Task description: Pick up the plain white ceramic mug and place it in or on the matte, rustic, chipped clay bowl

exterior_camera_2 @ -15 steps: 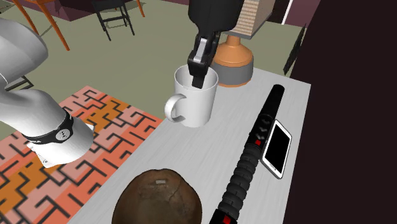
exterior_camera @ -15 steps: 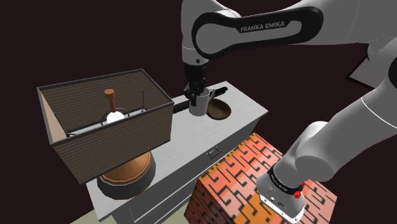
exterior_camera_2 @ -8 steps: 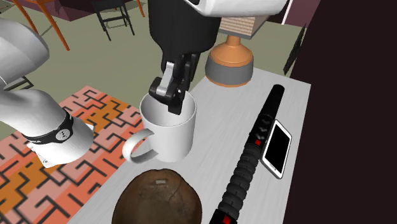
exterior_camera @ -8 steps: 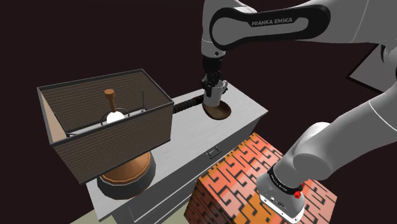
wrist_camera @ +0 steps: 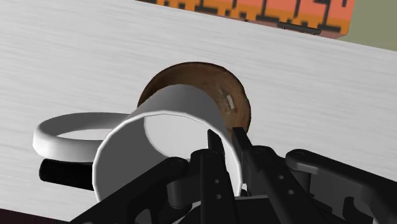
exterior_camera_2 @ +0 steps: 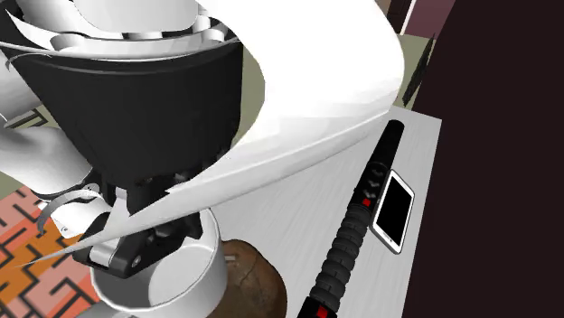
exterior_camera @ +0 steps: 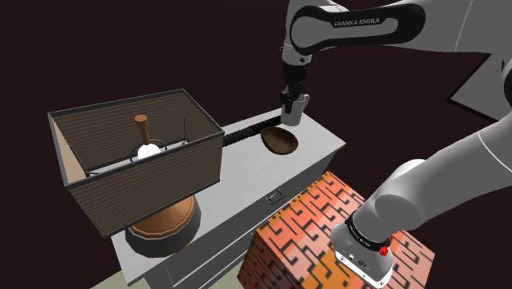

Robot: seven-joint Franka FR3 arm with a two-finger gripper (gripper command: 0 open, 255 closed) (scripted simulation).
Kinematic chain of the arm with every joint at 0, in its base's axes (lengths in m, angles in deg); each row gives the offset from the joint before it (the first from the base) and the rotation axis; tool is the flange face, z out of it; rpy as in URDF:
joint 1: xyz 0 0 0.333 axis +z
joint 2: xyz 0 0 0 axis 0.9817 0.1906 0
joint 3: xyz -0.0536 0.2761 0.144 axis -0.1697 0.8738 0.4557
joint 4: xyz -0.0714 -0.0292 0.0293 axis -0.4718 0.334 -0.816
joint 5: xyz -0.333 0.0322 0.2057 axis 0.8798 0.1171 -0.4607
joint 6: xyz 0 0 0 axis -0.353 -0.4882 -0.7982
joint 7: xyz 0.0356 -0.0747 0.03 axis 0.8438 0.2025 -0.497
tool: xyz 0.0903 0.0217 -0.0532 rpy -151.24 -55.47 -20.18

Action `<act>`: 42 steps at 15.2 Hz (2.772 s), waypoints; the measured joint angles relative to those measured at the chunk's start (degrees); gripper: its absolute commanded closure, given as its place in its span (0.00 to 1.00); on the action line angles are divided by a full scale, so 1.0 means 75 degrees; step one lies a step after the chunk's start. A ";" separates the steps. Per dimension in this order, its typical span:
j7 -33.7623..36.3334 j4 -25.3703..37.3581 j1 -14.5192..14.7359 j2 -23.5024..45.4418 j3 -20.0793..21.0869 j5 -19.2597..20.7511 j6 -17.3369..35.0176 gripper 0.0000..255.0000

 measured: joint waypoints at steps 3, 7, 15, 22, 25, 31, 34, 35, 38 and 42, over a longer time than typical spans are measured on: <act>-0.0212 -0.0078 -0.0099 0.0004 -0.0140 0.0078 0.0091 1.00; -0.0206 -0.0409 -0.0104 0.0057 -0.0148 0.0091 0.0473 1.00; -0.0164 -0.0979 -0.0112 0.0341 -0.0153 0.0117 0.1325 1.00; -0.0130 -0.1278 -0.0116 0.0530 -0.0152 0.0135 0.1814 1.00; -0.0126 -0.1284 -0.0115 0.0538 -0.0150 0.0135 0.1829 1.00; -0.0126 -0.1283 -0.0115 0.0539 -0.0149 0.0135 0.1831 0.00; -0.0157 -0.1006 -0.0119 0.0504 -0.0156 0.0130 0.1526 0.00; -0.0118 -0.0809 -0.0092 0.0499 -0.0123 0.0107 0.1324 0.00; -0.0137 -0.0512 -0.0089 0.0406 -0.0120 0.0096 0.0932 0.00; -0.0144 -0.0461 -0.0089 0.0370 -0.0122 0.0094 0.0839 0.00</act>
